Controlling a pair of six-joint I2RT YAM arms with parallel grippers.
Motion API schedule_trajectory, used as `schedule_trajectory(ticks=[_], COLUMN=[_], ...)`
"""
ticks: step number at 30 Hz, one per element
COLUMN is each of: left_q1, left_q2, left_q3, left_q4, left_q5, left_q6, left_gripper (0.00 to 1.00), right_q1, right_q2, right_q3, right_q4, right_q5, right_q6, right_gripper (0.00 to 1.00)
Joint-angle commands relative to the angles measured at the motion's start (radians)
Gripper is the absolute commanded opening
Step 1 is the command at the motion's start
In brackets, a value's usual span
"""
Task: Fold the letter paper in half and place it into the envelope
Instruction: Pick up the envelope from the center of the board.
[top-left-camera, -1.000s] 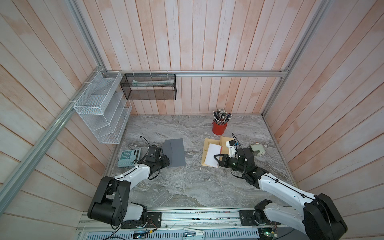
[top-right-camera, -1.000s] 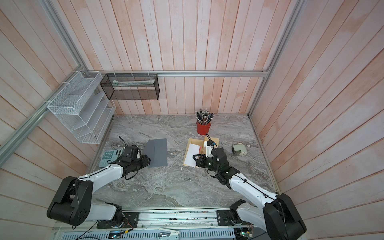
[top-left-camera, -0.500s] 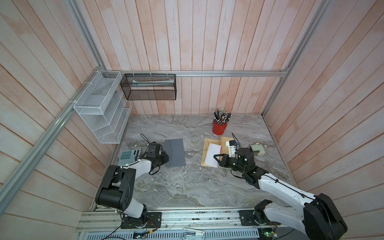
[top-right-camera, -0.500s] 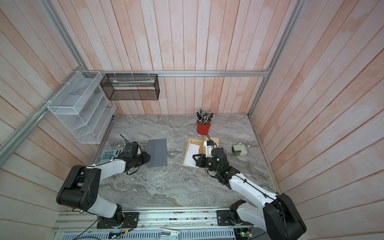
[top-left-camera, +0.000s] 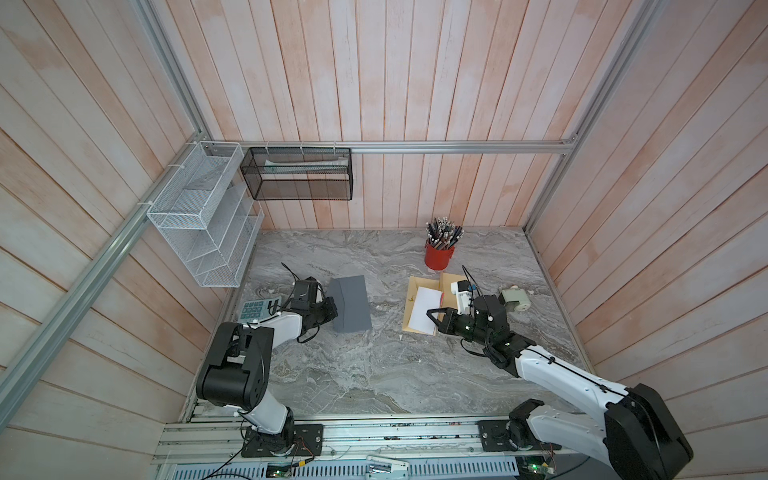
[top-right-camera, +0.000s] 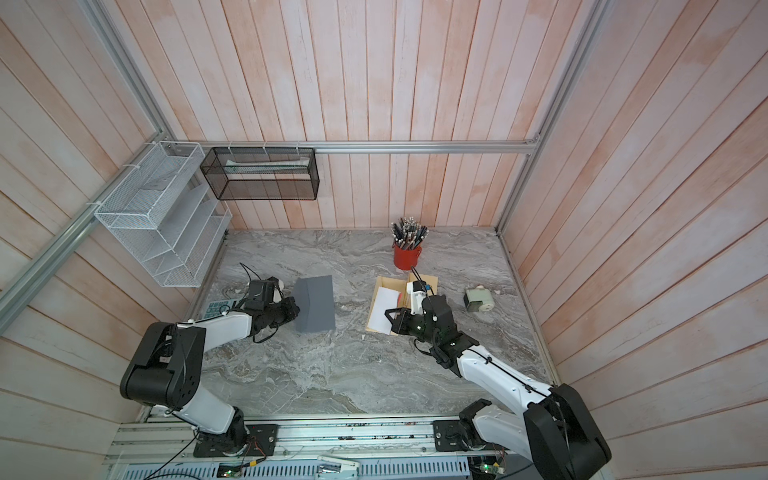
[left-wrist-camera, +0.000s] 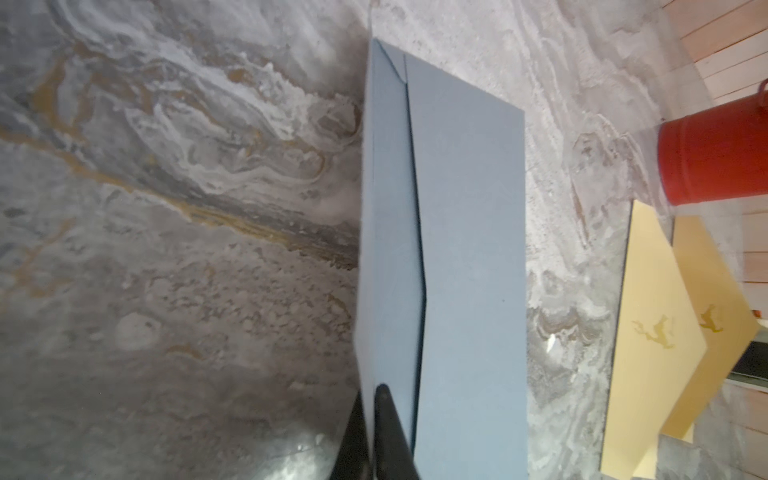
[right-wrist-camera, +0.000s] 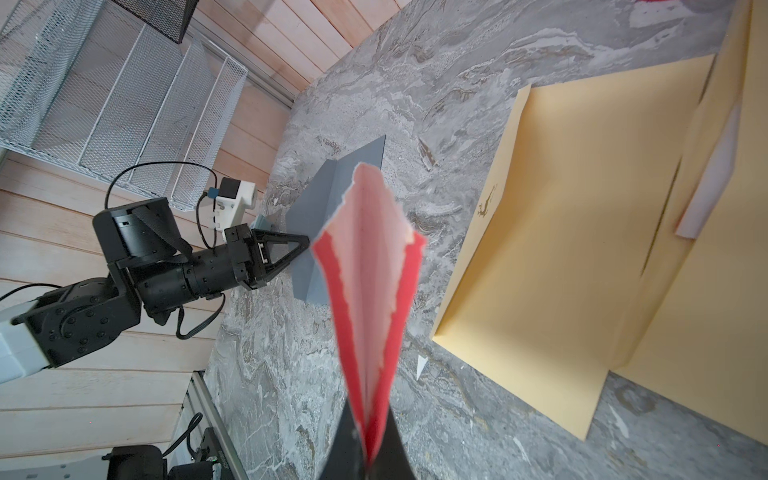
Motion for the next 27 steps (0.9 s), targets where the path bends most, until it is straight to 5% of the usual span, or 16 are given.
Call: schedule_trajectory(ticks=[1,16,22,27], left_q1=[-0.015,-0.189,-0.322,-0.336], left_q2=[-0.057,-0.174,-0.287,-0.328], left_q3=[0.063,0.319,0.222,0.171], left_q4=[-0.068,-0.421,-0.286,-0.221], left_q5=[0.070,-0.070,-0.202,-0.102], left_q6=[0.059,0.516,0.861,1.009], left_gripper=[0.00,0.00,0.00,0.00], right_q1=[0.006,0.010,0.038,0.074], right_q2=[0.000,0.012,0.017,0.016], right_q3=[0.047,0.254,0.288,0.292], right_q4=[-0.037,-0.368,-0.433,-0.459], right_q5=[0.005,0.024,0.062,0.099], right_q6=[-0.042,-0.354,-0.425,-0.458], right_gripper=[0.00,0.00,0.00,0.00])
